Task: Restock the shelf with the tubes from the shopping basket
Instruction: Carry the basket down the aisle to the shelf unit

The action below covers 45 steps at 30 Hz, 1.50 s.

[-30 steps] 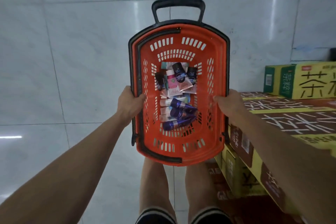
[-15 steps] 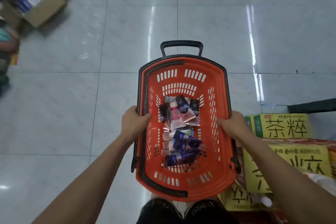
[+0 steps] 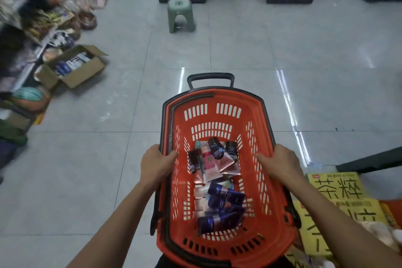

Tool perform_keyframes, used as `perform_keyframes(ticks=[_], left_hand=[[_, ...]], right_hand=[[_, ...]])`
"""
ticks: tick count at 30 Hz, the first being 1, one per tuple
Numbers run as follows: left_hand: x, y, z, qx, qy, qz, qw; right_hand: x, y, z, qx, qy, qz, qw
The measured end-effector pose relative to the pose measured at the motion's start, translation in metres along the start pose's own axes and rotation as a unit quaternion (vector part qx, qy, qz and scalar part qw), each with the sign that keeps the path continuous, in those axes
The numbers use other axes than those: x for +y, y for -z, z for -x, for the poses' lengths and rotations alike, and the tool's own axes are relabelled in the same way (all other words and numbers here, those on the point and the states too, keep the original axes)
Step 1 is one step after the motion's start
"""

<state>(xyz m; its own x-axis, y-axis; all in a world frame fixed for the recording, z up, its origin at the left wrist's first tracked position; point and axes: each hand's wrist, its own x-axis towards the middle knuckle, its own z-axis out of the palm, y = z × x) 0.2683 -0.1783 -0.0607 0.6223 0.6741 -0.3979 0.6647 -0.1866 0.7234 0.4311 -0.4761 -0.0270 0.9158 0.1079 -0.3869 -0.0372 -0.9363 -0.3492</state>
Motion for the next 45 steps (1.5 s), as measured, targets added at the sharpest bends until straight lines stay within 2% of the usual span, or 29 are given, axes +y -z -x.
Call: perform_keyframes(ticks=[10, 18, 31, 45], left_hand=[[0.004, 0.026, -0.016, 0.015, -0.044, -0.03, 0.998], [0.024, 0.011, -0.048, 0.007, -0.059, -0.038, 0.997], [0.158, -0.057, -0.189, 0.019, -0.033, -0.052, 0.998], [0.28, -0.108, -0.334, 0.055, -0.028, -0.043, 0.997]], right_hand=[[-0.016, -0.013, 0.018, 0.064, -0.013, -0.006, 0.998], [-0.02, -0.007, -0.026, 0.059, -0.017, 0.001, 0.998], [-0.051, 0.063, -0.231, 0.019, 0.002, -0.03, 0.999], [-0.097, 0.119, -0.413, 0.03, -0.011, -0.086, 0.996]])
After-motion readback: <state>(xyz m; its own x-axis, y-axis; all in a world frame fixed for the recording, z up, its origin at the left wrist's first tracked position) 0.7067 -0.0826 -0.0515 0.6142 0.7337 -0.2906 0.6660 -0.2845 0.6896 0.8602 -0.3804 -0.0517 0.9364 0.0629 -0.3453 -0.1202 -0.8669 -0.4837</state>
